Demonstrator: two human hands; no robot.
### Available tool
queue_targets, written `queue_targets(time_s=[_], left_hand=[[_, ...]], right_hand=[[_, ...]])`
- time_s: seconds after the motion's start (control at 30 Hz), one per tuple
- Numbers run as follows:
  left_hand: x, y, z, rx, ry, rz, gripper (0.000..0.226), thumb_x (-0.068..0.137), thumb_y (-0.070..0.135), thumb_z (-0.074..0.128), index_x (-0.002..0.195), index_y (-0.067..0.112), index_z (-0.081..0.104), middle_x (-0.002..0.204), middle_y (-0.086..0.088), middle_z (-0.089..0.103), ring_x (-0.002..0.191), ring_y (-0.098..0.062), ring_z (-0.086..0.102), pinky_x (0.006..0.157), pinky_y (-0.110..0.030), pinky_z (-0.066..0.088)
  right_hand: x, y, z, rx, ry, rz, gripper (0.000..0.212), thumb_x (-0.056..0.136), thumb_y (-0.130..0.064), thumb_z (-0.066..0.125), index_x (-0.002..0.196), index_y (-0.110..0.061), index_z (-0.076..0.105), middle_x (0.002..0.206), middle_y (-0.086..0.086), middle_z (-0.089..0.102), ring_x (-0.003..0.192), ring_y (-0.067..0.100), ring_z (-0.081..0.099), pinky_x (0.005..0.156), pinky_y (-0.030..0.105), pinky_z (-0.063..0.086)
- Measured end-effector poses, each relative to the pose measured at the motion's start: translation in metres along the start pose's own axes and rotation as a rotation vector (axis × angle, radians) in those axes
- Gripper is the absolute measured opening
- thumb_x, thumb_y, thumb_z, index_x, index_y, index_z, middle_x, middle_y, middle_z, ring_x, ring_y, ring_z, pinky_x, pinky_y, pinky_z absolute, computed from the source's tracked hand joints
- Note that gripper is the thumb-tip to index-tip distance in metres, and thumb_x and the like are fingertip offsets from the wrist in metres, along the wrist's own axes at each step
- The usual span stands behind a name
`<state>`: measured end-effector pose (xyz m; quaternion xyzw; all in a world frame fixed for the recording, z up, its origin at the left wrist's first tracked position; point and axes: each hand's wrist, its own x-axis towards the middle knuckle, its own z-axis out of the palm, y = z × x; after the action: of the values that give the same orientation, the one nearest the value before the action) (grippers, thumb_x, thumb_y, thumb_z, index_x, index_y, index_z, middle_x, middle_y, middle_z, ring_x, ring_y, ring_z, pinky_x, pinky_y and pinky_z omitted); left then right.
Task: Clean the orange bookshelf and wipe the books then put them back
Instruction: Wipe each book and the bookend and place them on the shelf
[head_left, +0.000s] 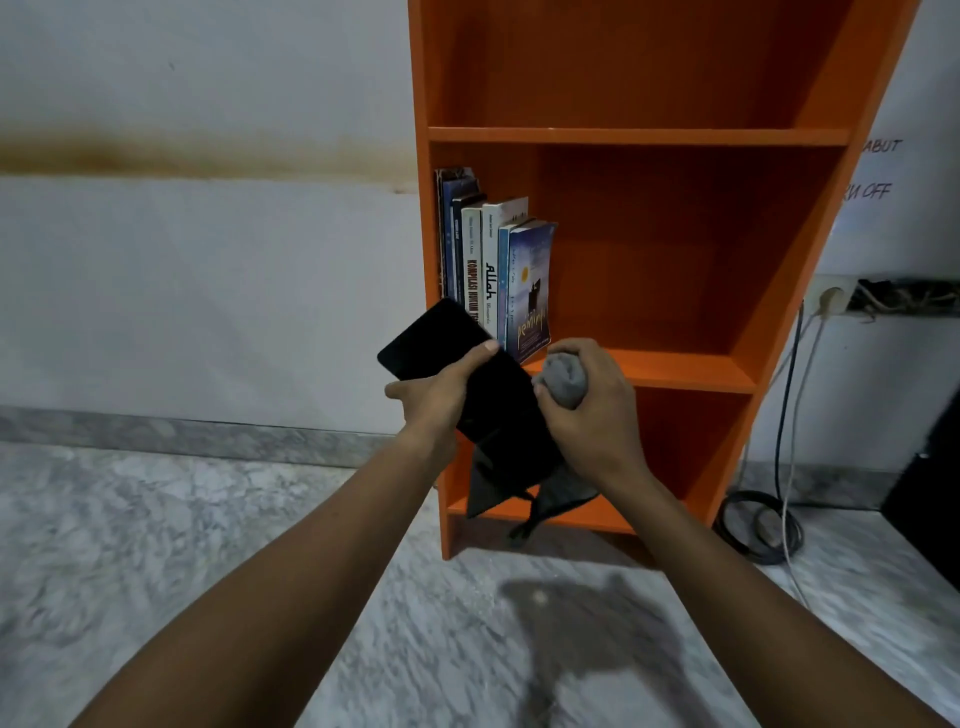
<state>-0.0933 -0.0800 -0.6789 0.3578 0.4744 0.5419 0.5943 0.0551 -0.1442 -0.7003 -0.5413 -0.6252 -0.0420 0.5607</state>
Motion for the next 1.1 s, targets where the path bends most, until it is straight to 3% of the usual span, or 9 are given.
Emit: queue_targets(time_s=[0.13, 0.2, 0.4, 0.5, 0.63, 0.8, 0.93, 1.03, 1.1], left_hand=[[0.009, -0.016, -0.002, 0.216, -0.080, 0.198, 0.032, 0.083, 0.031, 0.082, 0.093, 0.021, 0.054, 0.097, -0.012, 0.067, 0.085, -0.029, 0.067, 0.060, -0.044, 0.061], [0.003, -0.020, 0.001, 0.312, -0.180, 0.253, 0.013, 0.091, 0.022, 0.074, 0.099, 0.022, 0.064, 0.096, -0.007, 0.073, 0.088, -0.028, 0.072, 0.068, -0.051, 0.064], [-0.013, -0.025, 0.010, 0.244, -0.245, 0.322, 0.020, 0.099, 0.008, 0.062, 0.089, 0.021, 0.074, 0.090, -0.003, 0.077, 0.089, -0.026, 0.075, 0.072, -0.044, 0.064], [-0.020, -0.032, 0.013, 0.287, -0.211, 0.420, 0.026, 0.098, 0.013, 0.064, 0.078, 0.026, 0.074, 0.077, 0.007, 0.077, 0.080, -0.017, 0.074, 0.072, -0.042, 0.064], [-0.010, -0.038, 0.006, 0.319, -0.071, 0.453, 0.027, 0.096, 0.017, 0.067, 0.071, 0.026, 0.073, 0.065, 0.007, 0.068, 0.069, -0.015, 0.066, 0.068, -0.036, 0.059], [0.003, -0.038, -0.008, 0.366, -0.118, 0.409, 0.028, 0.095, 0.022, 0.068, 0.068, 0.023, 0.073, 0.059, 0.011, 0.065, 0.071, -0.022, 0.069, 0.073, -0.052, 0.063], [0.014, -0.032, -0.026, 0.320, -0.195, 0.335, 0.014, 0.099, 0.015, 0.064, 0.091, 0.015, 0.076, 0.086, -0.008, 0.076, 0.078, -0.032, 0.075, 0.067, -0.046, 0.063], [0.015, -0.018, -0.041, 0.272, -0.372, 0.276, 0.020, 0.101, 0.012, 0.060, 0.117, 0.008, 0.071, 0.097, -0.008, 0.077, 0.082, -0.033, 0.076, 0.065, -0.037, 0.061], [0.011, -0.010, -0.046, 0.280, -0.502, 0.229, 0.022, 0.101, 0.014, 0.058, 0.121, 0.012, 0.070, 0.104, -0.008, 0.078, 0.086, -0.033, 0.077, 0.067, -0.036, 0.063]], right_hand=[[-0.006, 0.002, 0.009, -0.037, -0.331, 0.091, 0.040, 0.074, 0.007, 0.065, 0.099, -0.024, 0.063, 0.098, 0.000, 0.065, 0.088, 0.020, 0.060, 0.067, 0.036, 0.048], [-0.015, 0.007, 0.012, -0.049, -0.367, 0.089, 0.040, 0.073, 0.008, 0.066, 0.099, -0.022, 0.061, 0.098, 0.002, 0.060, 0.086, 0.021, 0.057, 0.066, 0.036, 0.045], [-0.017, 0.011, 0.009, -0.505, -0.168, 0.231, 0.044, 0.079, -0.006, 0.070, 0.115, -0.009, 0.044, 0.119, 0.016, 0.044, 0.084, 0.037, 0.055, 0.063, 0.041, 0.043], [-0.019, 0.005, 0.008, -0.613, -0.288, 0.279, 0.031, 0.081, -0.007, 0.064, 0.109, -0.011, 0.052, 0.108, 0.015, 0.064, 0.099, 0.037, 0.062, 0.070, 0.043, 0.048], [-0.040, -0.016, 0.016, -0.434, -0.567, 0.114, 0.024, 0.082, -0.014, 0.067, 0.102, -0.018, 0.054, 0.102, 0.009, 0.066, 0.092, 0.032, 0.061, 0.065, 0.034, 0.033], [-0.038, -0.026, -0.003, -0.244, -0.915, 0.055, 0.020, 0.072, -0.022, 0.074, 0.089, -0.028, 0.066, 0.088, -0.005, 0.070, 0.081, 0.016, 0.063, 0.071, 0.040, 0.054], [-0.001, -0.012, -0.030, -0.120, -0.607, 0.242, 0.031, 0.069, -0.016, 0.067, 0.090, -0.038, 0.068, 0.089, -0.010, 0.072, 0.085, 0.015, 0.069, 0.072, 0.047, 0.060], [0.019, 0.006, -0.047, -0.021, -0.170, 0.315, 0.020, 0.079, -0.014, 0.062, 0.095, -0.026, 0.065, 0.094, -0.003, 0.071, 0.088, 0.021, 0.067, 0.076, 0.047, 0.057], [0.025, 0.009, -0.049, 0.159, -0.137, 0.424, 0.011, 0.100, -0.018, 0.058, 0.103, -0.008, 0.062, 0.095, 0.008, 0.069, 0.087, 0.025, 0.066, 0.077, 0.047, 0.055]])
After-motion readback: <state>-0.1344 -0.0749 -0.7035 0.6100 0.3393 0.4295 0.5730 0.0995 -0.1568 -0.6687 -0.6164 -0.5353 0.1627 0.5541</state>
